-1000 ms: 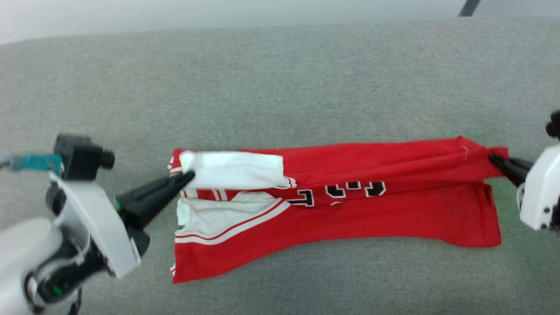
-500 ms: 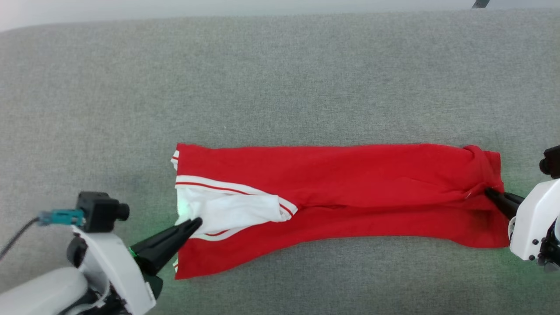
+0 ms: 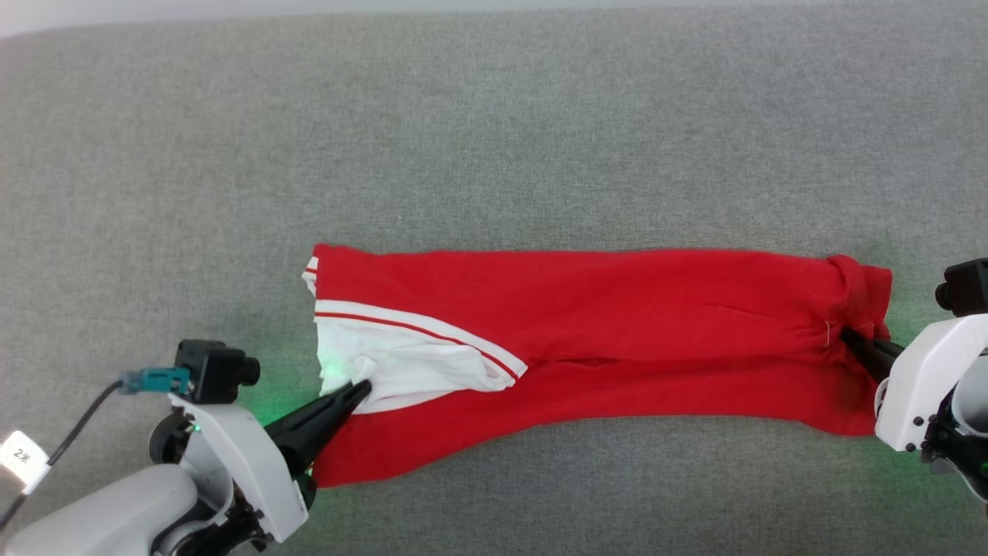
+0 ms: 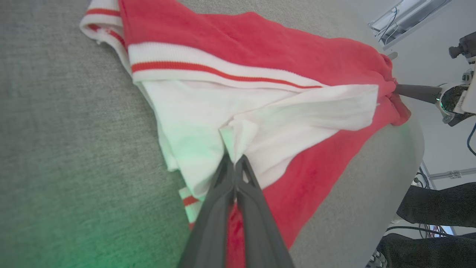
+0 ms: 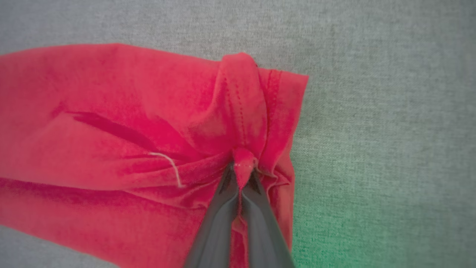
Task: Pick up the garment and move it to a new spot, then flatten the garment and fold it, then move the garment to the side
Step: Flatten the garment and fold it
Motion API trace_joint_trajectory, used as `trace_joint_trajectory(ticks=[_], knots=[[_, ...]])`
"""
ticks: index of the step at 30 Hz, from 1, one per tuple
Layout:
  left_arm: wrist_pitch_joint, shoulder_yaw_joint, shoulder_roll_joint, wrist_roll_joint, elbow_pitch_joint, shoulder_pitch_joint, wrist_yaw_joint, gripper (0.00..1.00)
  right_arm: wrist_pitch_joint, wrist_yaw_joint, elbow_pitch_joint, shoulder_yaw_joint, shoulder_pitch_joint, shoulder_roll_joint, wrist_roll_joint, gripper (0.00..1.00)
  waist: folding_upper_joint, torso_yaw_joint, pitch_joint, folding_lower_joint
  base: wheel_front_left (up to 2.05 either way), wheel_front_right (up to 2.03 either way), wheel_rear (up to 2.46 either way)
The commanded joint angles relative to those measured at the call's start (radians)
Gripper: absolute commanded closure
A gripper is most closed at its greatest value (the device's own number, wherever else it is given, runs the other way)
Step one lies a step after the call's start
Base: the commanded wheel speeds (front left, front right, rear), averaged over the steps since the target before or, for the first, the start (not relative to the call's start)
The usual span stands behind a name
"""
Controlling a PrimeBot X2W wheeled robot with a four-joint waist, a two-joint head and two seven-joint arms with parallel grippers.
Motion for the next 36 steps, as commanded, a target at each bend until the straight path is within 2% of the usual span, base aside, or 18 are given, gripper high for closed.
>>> trace_joint_trajectory(ticks=[1,2,3,4,5,13,17,20,30,36], knots=[[-0.006,0.001,-0.01,0.006,0.012,0.016,0.0,0.82,-0.002,-0.001,0.016,0.018,0.006,0.01,-0.008,1.0,-0.0001,0.0,-0.009,0.0,0.0,0.0,0.0],[-0.007,0.0,-0.016,0.008,0.018,0.019,0.0,0.67,-0.01,-0.001,0.014,0.021,0.004,0.009,-0.006,0.87,-0.0001,0.0,-0.016,0.0,0.0,0.0,0.0],[-0.009,0.0,-0.02,0.01,0.026,0.02,0.0,0.52,-0.017,-0.001,0.012,0.021,0.004,0.008,-0.002,0.62,-0.0001,0.001,-0.023,0.0,0.0,0.0,0.0],[-0.012,0.0,-0.022,0.008,0.032,0.021,0.0,0.16,-0.025,-0.001,0.008,0.02,0.006,0.007,0.003,0.21,-0.0001,0.002,-0.031,0.0,0.0,0.0,0.0],[-0.017,0.001,-0.025,0.008,0.035,0.023,0.0,0.0,-0.031,-0.001,0.002,0.018,0.008,0.004,0.008,0.0,-0.0001,0.002,-0.04,0.0,0.0,0.0,0.0],[-0.039,0.062,-0.036,0.004,0.037,0.068,0.0,0.0,-0.007,-0.001,-0.063,-0.051,0.064,-0.037,0.037,0.0,-0.0001,0.038,-0.096,0.0,0.0,0.0,0.0],[-0.04,0.17,-0.067,0.023,0.058,0.123,0.0,0.0,0.017,-0.001,-0.068,-0.119,0.097,-0.045,0.039,0.0,-0.0001,0.069,-0.112,0.0,0.0,0.0,0.0],[-0.038,0.277,-0.112,0.057,0.082,0.189,0.0,0.0,0.039,-0.001,-0.055,-0.165,0.118,-0.04,0.027,0.0,-0.0001,0.094,-0.12,0.0,0.0,0.0,0.0],[-0.039,0.623,-0.298,0.274,0.172,0.411,0.005,0.0,0.106,-0.001,0.004,-0.256,0.152,-0.025,-0.009,0.0,-0.0001,0.16,-0.12,0.0,0.0,0.0,0.0],[-0.039,0.805,-0.374,0.493,0.164,0.464,0.003,0.0,0.153,-0.001,0.035,-0.294,0.142,-0.006,-0.02,0.0,-0.0001,0.187,-0.117,0.0,0.0,0.0,0.0]])
